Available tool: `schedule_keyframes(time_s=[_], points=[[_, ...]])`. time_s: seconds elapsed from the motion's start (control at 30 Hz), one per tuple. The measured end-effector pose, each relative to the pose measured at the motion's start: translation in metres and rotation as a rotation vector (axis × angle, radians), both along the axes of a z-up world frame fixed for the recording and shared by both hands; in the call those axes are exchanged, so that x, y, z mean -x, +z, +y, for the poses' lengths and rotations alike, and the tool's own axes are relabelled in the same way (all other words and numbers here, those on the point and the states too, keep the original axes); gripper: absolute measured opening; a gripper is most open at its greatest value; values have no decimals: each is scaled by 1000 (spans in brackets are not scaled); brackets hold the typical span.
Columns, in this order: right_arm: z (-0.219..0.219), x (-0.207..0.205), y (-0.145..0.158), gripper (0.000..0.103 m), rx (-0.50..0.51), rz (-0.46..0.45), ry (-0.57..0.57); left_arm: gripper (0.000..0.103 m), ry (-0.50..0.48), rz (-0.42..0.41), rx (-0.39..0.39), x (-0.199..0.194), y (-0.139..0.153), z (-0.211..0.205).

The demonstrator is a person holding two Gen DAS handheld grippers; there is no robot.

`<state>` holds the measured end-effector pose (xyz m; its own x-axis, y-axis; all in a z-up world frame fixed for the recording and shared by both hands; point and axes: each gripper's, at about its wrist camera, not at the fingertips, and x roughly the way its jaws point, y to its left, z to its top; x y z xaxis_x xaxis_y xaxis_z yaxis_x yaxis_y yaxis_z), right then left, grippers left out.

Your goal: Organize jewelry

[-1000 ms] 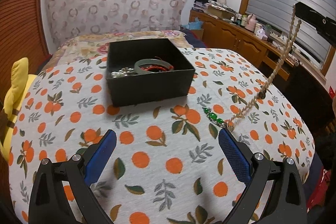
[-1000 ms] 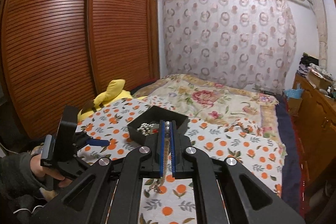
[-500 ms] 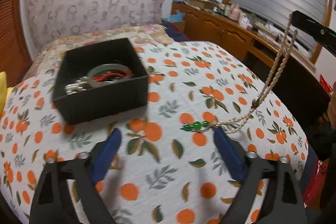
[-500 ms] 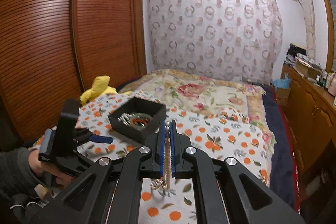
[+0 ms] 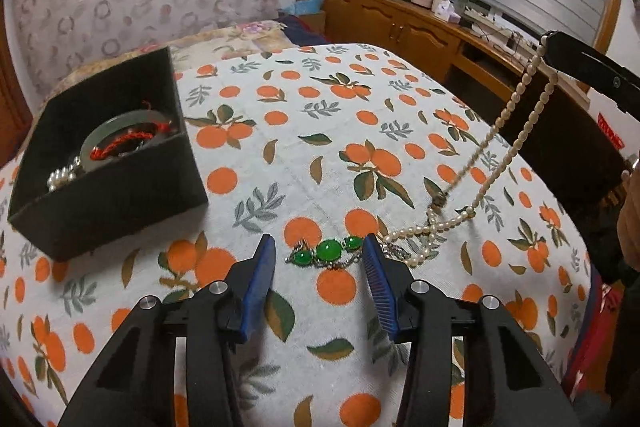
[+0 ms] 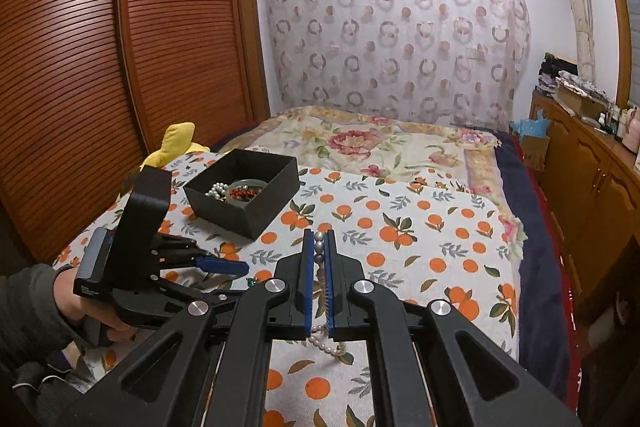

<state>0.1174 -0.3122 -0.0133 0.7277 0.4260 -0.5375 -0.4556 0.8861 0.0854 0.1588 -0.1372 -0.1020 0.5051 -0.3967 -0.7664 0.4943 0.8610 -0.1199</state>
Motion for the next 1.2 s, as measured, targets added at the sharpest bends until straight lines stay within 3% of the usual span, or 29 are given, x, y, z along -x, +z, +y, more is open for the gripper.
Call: schedule_keyframes(time_s=[0.1,0.17,0.33,0.43,0.53,0.87,1.2], points=[[1,0,-3,6,1,5,5,38,-13,-36,-50,0,0,-5],[2,0,-4,6,2,6,10,28,-18,-61,-96,1,0,-8],[3,0,-4,6,2,8,14,15,-55,-58,-110,6,2,-4],[3,0,-4,6,2,9,14,13,-61,-66,-126,9,2,-3],[7,1,-6,6,6,12,20,3,-56,-69,-130,10,4,-3],[20,3,-1,6,15,1,42,3,-1,-100,-52,14,27,22],[32,2,24,6,-1,-55,64,3,48,-191,23,20,77,49]])
